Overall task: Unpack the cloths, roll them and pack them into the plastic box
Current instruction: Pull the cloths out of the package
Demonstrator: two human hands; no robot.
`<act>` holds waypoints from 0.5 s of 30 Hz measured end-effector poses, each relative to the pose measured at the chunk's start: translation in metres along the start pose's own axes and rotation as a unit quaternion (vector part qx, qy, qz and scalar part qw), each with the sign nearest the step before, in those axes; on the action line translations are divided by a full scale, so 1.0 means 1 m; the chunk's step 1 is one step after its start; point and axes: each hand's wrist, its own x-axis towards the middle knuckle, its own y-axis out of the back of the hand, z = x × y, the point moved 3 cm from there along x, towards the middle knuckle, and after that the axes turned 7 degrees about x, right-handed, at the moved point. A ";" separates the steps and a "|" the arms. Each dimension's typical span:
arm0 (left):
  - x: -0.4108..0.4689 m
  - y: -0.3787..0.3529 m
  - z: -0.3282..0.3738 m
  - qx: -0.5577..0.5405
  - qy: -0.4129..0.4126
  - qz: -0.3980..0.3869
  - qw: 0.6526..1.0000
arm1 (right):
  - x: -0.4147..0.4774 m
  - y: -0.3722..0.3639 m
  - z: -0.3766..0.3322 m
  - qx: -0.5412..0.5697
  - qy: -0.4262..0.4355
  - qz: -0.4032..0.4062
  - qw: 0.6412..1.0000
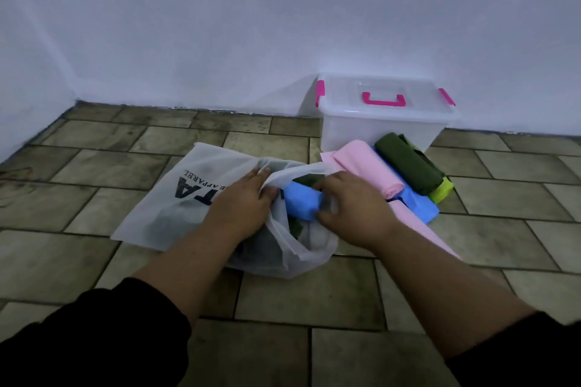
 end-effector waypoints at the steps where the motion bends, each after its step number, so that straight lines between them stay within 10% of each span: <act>1: -0.001 0.000 0.000 0.002 -0.002 -0.002 1.000 | 0.003 -0.011 -0.002 -0.002 -0.024 -0.047 0.999; 8: -0.011 -0.002 -0.002 0.009 -0.011 0.013 1.000 | 0.004 -0.030 -0.005 0.069 -0.062 -0.030 0.995; 15: -0.003 -0.007 -0.005 0.023 0.006 -0.001 1.000 | -0.072 0.032 0.034 0.047 -0.111 0.184 0.975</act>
